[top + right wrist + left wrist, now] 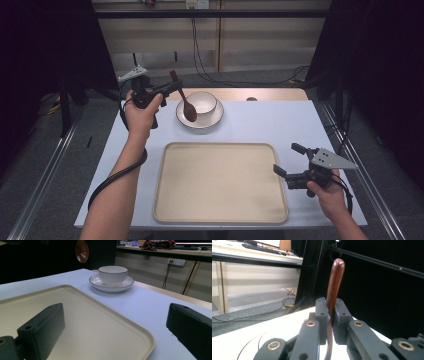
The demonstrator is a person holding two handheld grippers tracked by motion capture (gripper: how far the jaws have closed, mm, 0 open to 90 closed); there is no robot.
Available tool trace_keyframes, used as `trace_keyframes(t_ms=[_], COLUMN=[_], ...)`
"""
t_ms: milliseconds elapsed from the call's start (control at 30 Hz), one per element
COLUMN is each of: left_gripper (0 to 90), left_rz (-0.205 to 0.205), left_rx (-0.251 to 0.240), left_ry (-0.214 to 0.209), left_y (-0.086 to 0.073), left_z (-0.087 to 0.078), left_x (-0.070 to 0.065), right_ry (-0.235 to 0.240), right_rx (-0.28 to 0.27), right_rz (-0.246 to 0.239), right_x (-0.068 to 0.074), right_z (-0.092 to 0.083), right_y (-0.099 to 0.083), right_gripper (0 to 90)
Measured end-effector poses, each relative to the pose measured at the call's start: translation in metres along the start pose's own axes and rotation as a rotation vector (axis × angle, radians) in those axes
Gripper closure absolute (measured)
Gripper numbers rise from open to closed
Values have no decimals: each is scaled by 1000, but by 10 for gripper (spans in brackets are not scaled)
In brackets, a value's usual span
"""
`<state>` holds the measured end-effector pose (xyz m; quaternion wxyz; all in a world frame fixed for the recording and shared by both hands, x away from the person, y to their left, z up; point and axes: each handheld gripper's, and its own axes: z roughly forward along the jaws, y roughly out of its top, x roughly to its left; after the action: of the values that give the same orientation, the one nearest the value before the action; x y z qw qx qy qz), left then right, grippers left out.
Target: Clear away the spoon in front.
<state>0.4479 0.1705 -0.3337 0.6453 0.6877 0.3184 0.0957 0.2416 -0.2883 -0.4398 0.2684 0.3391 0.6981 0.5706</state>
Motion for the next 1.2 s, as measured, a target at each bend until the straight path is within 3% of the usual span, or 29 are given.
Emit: trace_keyframes(t_ms=[367,900,1200], left_gripper=[839,838,838], left_rz=[-18,1,-13], left_rx=[13,58,68], left_ry=[-39,-54,-60], left_y=[-17,-36,-47], left_z=[-8,-17,-22], left_x=[-6,-13,-16], right_ry=[6,13,11], right_rx=[6,14,19], right_rz=[-5,-8,-5], right_x=[0,0,1], right_z=[1,1,2], right_y=[-1,-1,-1], right_gripper=[15,15,15])
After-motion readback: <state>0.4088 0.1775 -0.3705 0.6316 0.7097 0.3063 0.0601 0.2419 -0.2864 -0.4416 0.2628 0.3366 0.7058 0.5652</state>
